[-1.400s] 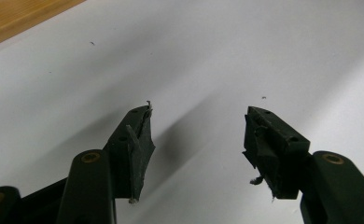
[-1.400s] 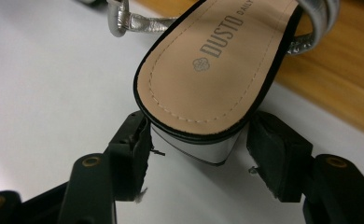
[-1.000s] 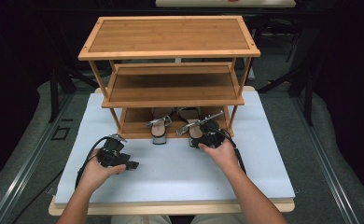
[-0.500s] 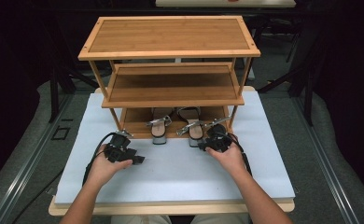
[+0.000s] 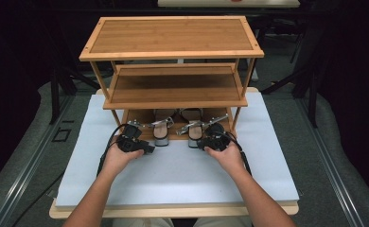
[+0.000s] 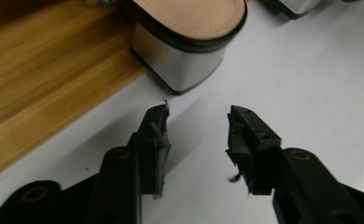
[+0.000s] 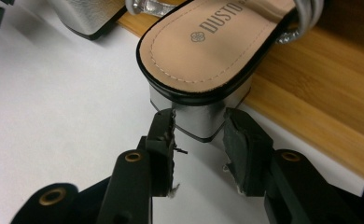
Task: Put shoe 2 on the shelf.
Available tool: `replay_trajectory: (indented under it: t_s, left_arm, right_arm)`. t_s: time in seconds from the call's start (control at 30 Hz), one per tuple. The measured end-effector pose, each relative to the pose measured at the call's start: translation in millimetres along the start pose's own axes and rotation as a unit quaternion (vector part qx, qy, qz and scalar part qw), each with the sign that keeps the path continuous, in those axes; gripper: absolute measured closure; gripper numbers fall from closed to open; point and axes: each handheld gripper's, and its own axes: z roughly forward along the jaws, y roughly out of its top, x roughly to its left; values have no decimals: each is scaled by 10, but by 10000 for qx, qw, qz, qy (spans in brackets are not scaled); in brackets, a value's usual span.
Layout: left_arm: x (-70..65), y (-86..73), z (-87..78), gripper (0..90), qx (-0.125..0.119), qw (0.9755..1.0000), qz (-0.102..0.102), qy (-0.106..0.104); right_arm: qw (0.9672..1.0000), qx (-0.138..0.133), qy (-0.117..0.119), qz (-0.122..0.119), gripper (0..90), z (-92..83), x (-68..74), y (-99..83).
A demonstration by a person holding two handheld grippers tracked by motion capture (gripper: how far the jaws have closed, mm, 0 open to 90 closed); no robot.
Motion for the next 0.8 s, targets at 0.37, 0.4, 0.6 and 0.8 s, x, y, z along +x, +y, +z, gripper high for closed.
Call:
replay_trajectory:
  t_s: [0.37, 0.4, 0.6, 0.8]
  left_arm:
    - [-22, 153, 171, 707, -121, 9997, 146, 123]
    - [-17, 160, 177, 708, -92, 9997, 148, 148]
    - [-27, 182, 191, 703, -76, 9999, 53, 96]
    - [-51, 200, 197, 703, -23, 9998, 107, 164]
  right_arm:
    - [10000, -14, 28, 59, 634, 122, 22, 118]
    - [9999, -46, 93, 101, 634, 135, 30, 122]
    - [9996, -84, 237, 83, 635, 174, 32, 159]
    - [9995, -107, 277, 127, 641, 213, 53, 191]
